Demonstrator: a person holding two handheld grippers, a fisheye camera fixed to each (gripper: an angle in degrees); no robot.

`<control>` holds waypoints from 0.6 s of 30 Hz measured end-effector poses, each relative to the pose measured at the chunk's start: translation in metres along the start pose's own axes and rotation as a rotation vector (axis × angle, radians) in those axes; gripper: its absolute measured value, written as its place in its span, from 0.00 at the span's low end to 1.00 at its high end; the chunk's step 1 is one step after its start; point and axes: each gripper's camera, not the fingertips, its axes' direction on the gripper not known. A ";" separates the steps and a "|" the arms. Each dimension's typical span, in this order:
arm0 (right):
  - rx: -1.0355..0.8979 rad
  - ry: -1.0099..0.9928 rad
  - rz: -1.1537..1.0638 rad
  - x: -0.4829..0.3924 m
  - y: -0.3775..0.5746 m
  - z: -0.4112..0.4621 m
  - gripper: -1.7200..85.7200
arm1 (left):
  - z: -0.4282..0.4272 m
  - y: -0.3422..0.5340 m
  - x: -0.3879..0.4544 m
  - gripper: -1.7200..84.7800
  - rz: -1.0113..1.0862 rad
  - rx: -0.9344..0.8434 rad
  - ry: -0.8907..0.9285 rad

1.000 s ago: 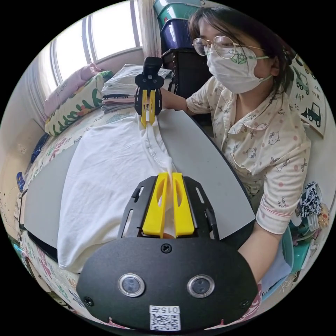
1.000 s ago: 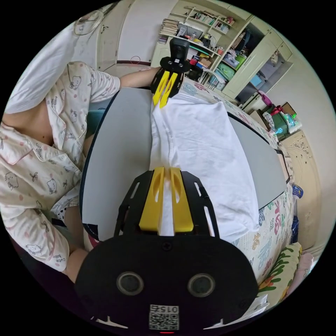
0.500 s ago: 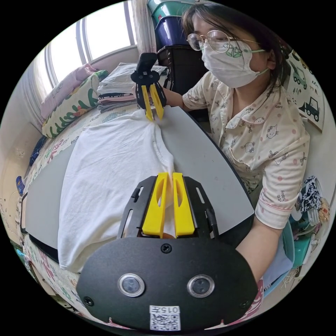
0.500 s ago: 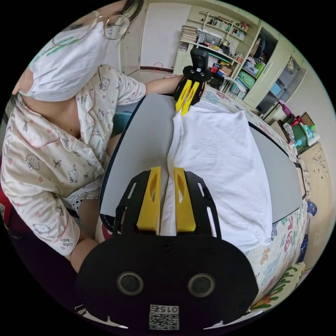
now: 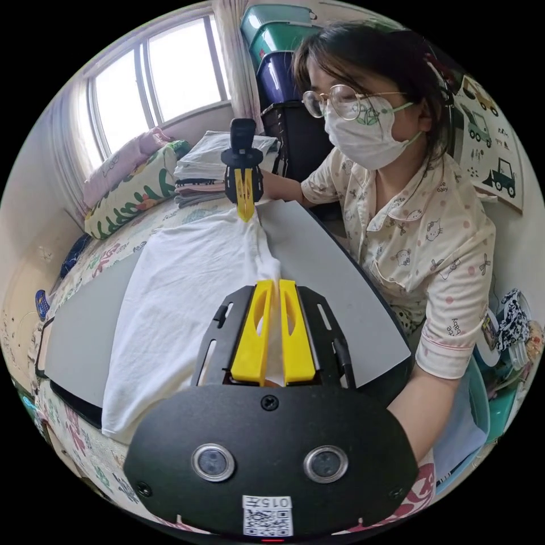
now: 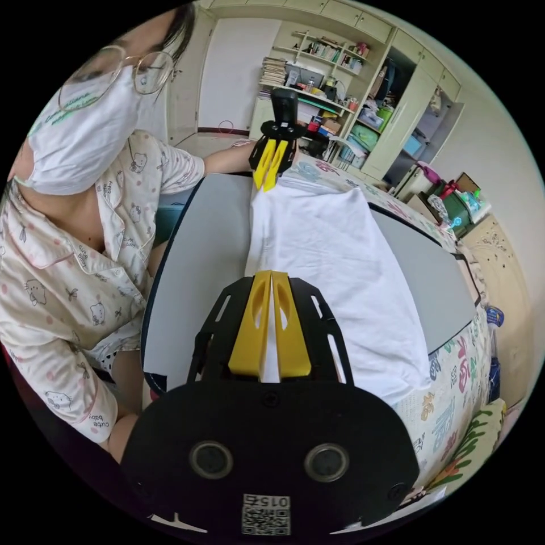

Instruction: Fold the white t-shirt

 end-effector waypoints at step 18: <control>-0.052 -0.010 -0.068 0.065 -0.021 -0.061 0.01 | 0.114 0.015 -0.034 0.02 -0.041 -0.173 -0.010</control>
